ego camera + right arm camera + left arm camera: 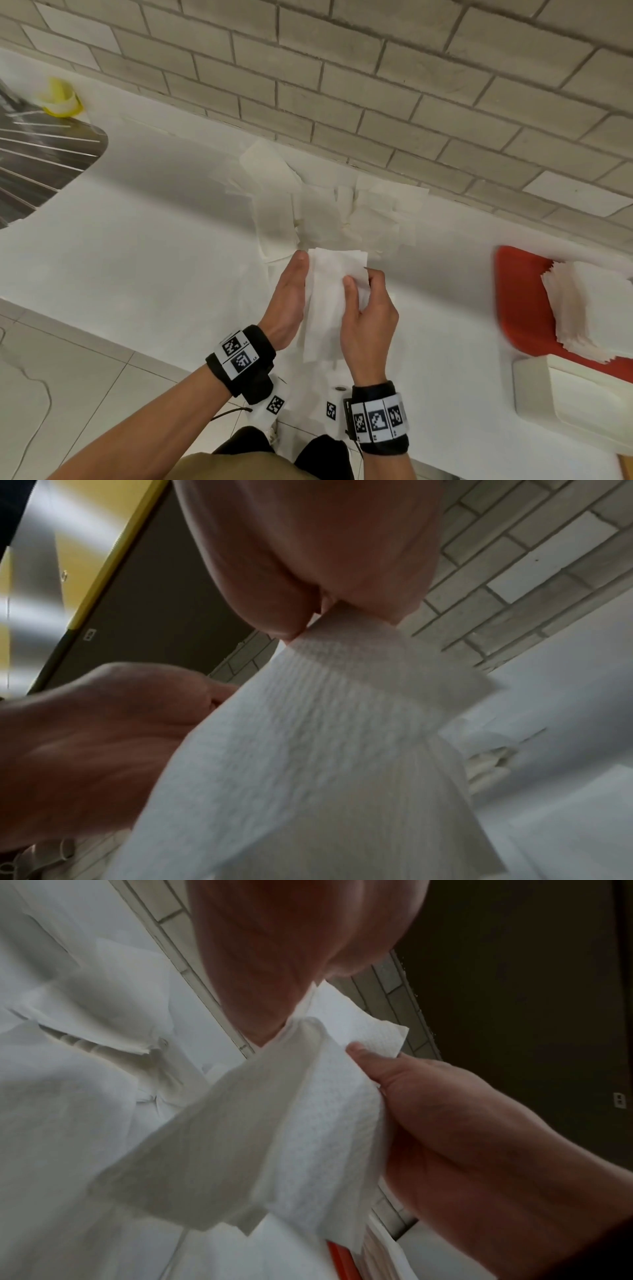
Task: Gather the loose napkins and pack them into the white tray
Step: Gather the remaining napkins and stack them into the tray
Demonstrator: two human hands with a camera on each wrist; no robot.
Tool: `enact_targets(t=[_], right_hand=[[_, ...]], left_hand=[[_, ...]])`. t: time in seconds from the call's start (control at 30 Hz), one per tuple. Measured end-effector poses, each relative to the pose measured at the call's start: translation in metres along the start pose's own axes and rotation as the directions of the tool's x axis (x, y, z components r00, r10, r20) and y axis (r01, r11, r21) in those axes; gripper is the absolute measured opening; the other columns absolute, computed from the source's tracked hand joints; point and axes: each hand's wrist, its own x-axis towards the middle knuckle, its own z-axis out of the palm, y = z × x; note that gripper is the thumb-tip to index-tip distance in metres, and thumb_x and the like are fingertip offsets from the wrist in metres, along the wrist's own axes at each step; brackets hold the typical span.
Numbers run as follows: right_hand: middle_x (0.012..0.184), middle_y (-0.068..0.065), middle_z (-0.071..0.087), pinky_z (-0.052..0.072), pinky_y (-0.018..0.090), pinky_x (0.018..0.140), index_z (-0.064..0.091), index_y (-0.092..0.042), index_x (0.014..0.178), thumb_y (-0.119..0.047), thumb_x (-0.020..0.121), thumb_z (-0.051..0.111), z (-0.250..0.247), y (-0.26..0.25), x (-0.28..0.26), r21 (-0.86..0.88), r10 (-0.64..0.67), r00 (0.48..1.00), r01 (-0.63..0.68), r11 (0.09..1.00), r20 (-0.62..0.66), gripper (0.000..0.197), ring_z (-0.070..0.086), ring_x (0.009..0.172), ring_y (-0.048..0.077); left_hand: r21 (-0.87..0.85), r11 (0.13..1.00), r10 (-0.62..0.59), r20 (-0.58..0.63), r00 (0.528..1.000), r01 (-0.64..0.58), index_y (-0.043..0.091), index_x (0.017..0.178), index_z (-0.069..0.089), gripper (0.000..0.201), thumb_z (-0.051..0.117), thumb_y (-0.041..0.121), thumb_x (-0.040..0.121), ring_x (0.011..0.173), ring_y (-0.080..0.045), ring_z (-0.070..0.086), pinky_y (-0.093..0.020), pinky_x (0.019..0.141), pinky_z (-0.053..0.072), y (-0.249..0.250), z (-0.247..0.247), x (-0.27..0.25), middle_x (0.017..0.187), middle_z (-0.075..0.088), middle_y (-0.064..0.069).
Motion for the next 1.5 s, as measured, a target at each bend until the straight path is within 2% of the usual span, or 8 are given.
enact_targets(t=[0.13,0.3,0.5,0.8,0.93,1.17,1.33,1.5], right_hand=[[0.12,-0.008,0.063,0.05,0.024,0.084,0.059,-0.018,0.129,-0.031,0.11,0.064,0.003,0.004,-0.007,-0.071,-0.011,0.999,0.008,0.997,-0.041,0.024,0.062,0.104,0.006],[0.138,-0.01,0.061,0.053,0.026,0.1,0.031,-0.029,0.158,-0.043,0.105,0.068,-0.015,0.018,-0.025,0.196,0.272,0.962,-0.273,0.942,0.033,0.067,0.063,0.121,0.008],[0.087,-0.01,0.074,0.05,0.027,0.069,0.062,-0.024,0.098,-0.039,0.11,0.059,-0.033,0.064,-0.047,0.056,0.344,0.939,-0.342,0.938,-0.022,0.02,0.068,0.08,0.005],[0.113,0.024,0.07,0.056,0.047,0.077,0.048,-0.002,0.136,-0.035,0.114,0.047,-0.012,0.132,-0.038,-0.514,0.532,0.846,-0.45,0.73,0.016,0.04,0.071,0.1,0.046],[0.121,0.02,0.058,0.054,0.049,0.075,0.056,-0.006,0.129,-0.035,0.102,0.067,0.0,0.103,-0.035,-0.676,0.227,0.97,-0.228,0.701,-0.092,0.041,0.061,0.1,0.041],[0.139,0.012,0.047,0.046,0.046,0.107,0.052,-0.009,0.138,-0.067,0.096,0.064,0.104,0.072,-0.009,-0.652,0.416,0.847,-0.115,0.749,0.329,0.073,0.047,0.129,0.036],[0.119,0.002,0.055,0.043,0.038,0.102,0.065,-0.021,0.098,-0.031,0.098,0.077,0.126,0.087,-0.005,-0.371,0.34,0.825,-0.173,0.912,0.452,0.015,0.047,0.115,0.026],[0.106,-0.002,0.062,0.052,0.029,0.083,0.053,-0.024,0.11,-0.02,0.095,0.081,0.102,0.097,-0.011,-0.063,0.299,0.881,-0.298,0.953,0.367,0.032,0.062,0.087,0.013]], left_hand=[[0.181,0.976,0.118,0.022,0.993,-0.12,0.015,0.119,0.057,0.033,0.053,0.047,0.11,0.113,-0.031,0.072,-0.047,0.098,0.058,-0.006,0.009,-0.005,0.117,0.075,-0.007],[0.29,0.94,0.169,0.061,0.984,-0.179,0.029,0.109,0.05,0.006,0.049,0.033,0.114,0.089,0.011,0.06,-0.008,0.086,0.044,-0.015,0.023,-0.01,0.091,0.065,0.029],[0.299,0.941,0.161,0.029,0.987,-0.162,0.019,0.112,0.052,0.007,0.053,0.026,0.112,0.086,-0.027,0.07,-0.043,0.08,0.058,-0.026,0.011,0.013,0.094,0.074,-0.007],[0.945,0.255,0.213,-0.262,0.941,0.206,0.007,0.142,0.048,0.069,0.08,0.039,0.091,0.13,-0.043,0.042,-0.054,0.104,0.041,-0.058,-0.118,0.068,0.144,0.045,-0.015],[0.958,0.146,0.147,-0.269,0.952,0.248,0.013,0.154,0.038,0.094,0.082,0.059,0.084,0.136,-0.039,0.036,-0.055,0.108,0.037,-0.052,-0.131,0.072,0.15,0.037,-0.014],[0.939,0.297,0.101,-0.214,0.972,0.176,0.009,0.121,0.068,0.053,0.091,0.037,0.082,0.126,-0.036,0.041,-0.039,0.111,0.037,-0.054,-0.129,0.068,0.133,0.046,-0.016],[0.823,0.556,0.121,-0.224,0.967,0.121,0.013,0.09,0.066,0.036,0.098,0.015,0.072,0.097,-0.023,0.066,-0.018,0.073,0.045,-0.044,-0.14,0.053,0.102,0.068,-0.007],[0.633,0.768,0.084,-0.256,0.963,0.101,0.032,0.107,0.06,0.053,0.099,0.02,0.073,0.107,-0.011,0.072,-0.044,0.078,0.063,-0.03,-0.15,0.04,0.111,0.076,0.001]])
